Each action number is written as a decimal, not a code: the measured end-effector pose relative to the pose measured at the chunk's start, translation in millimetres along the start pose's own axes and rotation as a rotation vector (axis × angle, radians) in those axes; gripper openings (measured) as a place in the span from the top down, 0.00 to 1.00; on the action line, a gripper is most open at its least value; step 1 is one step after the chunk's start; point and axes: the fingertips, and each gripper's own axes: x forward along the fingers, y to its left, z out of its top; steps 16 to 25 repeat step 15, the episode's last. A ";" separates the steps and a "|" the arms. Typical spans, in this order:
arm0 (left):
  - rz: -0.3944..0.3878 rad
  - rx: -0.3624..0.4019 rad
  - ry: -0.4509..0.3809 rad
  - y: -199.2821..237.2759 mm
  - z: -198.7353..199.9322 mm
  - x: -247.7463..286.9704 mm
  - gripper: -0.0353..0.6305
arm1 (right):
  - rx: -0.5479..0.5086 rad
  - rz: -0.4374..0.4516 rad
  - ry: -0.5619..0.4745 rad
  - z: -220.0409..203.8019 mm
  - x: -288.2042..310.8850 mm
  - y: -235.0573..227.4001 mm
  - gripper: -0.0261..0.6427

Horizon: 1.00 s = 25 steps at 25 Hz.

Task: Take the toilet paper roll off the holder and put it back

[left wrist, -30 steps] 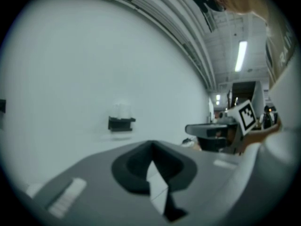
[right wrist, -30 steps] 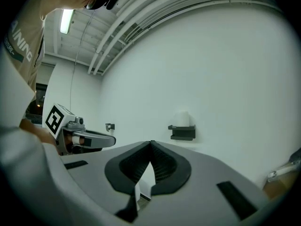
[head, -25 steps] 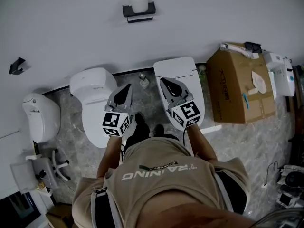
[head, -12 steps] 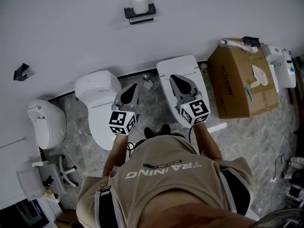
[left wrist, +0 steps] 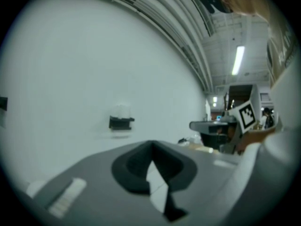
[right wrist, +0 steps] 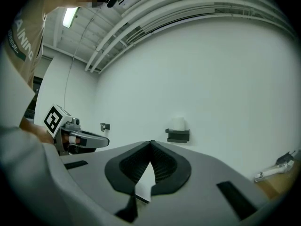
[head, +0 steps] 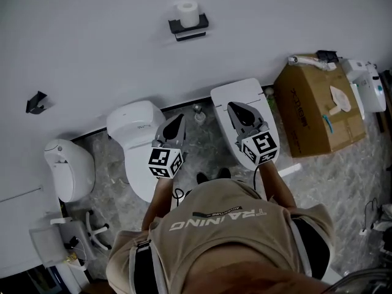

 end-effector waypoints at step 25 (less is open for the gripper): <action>0.005 0.001 0.010 -9.0 -9.1 -12.0 0.94 | -0.026 0.023 0.007 -0.4 -5.7 9.6 0.94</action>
